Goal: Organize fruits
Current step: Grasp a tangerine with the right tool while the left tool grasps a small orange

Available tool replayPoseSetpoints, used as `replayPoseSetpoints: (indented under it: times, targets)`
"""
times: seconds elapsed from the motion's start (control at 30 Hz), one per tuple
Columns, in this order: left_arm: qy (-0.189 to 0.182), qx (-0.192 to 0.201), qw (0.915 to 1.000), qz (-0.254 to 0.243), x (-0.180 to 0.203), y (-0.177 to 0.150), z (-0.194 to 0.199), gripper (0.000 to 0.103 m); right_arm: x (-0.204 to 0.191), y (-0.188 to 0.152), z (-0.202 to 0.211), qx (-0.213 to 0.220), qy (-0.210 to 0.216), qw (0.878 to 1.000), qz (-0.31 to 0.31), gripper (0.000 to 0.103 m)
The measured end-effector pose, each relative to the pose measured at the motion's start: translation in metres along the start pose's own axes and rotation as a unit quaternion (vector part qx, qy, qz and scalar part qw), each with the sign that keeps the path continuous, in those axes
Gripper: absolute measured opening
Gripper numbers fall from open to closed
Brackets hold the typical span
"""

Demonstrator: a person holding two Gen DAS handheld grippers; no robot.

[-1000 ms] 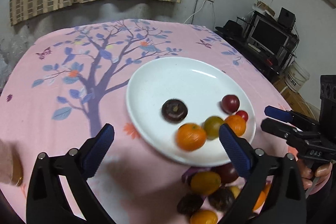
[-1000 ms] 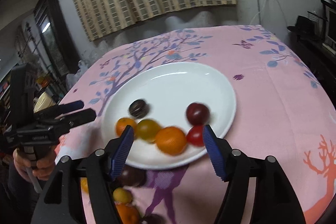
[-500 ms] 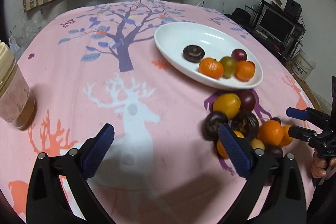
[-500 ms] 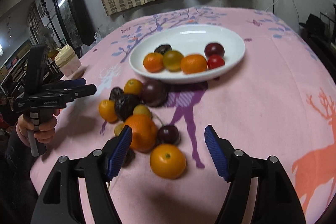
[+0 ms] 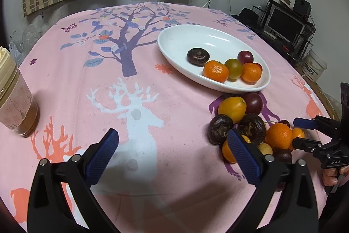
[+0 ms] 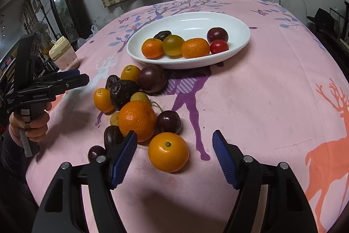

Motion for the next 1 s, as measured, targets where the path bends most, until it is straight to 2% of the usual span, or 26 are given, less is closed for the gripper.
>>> replayPoseSetpoints:
  times: [0.37,0.47,0.53,0.57,0.6,0.67,0.77,0.8,0.83,0.9,1.0]
  targets:
    - [0.001,-0.004,1.0,0.002,-0.002,0.0,-0.003,0.098,-0.009,-0.006,-0.004,-0.025,-0.033,0.998,0.037,0.063]
    - [0.001,-0.001,1.0,-0.001,-0.002,0.0,-0.002,0.098,-0.009,-0.007,-0.008,-0.035,-0.037,0.998,0.038,0.048]
    - [0.002,0.001,1.0,-0.004,-0.001,0.001,0.0,0.098,-0.012,-0.008,-0.01,-0.038,-0.017,0.998,0.037,0.037]
    - [0.001,0.002,1.0,-0.006,-0.001,0.0,0.0,0.098,-0.013,-0.008,-0.01,-0.038,-0.02,0.998,0.039,0.038]
    - [-0.001,0.001,1.0,-0.007,0.0,0.0,0.002,0.098,-0.012,-0.008,-0.01,-0.035,-0.015,0.999,0.034,0.037]
    - [-0.016,-0.002,0.9998,-0.011,0.004,-0.002,0.004,0.098,-0.003,-0.005,-0.004,-0.013,0.023,1.0,-0.008,0.037]
    - [-0.05,-0.009,0.9981,-0.036,0.02,-0.008,0.007,0.097,0.015,-0.003,0.001,0.009,0.031,0.998,-0.059,0.038]
    - [-0.058,-0.006,0.9969,-0.053,0.029,-0.011,0.008,0.092,0.02,-0.003,0.002,0.011,0.033,0.997,-0.071,0.038]
    - [-0.061,-0.005,0.9958,-0.068,0.036,-0.014,0.009,0.079,0.022,-0.003,0.002,0.014,0.036,0.996,-0.079,0.038]
    - [-0.073,-0.013,0.9928,-0.095,0.05,-0.02,0.007,0.065,0.022,-0.002,0.002,0.015,0.042,0.996,-0.079,0.038]
    - [-0.084,-0.024,0.9904,-0.108,0.064,-0.025,0.002,0.058,0.019,-0.001,0.001,0.013,0.046,0.996,-0.073,0.038]
Point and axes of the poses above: each gripper's, at about its wrist camera, not at the fingertips, and z roughly against the way its jaws point, x to its right, y to its top, the point moved 5 cm from there along -z, roughly the way its jaws point, and after that the axes turned 12 degrees about y, right-handed, at the moved point
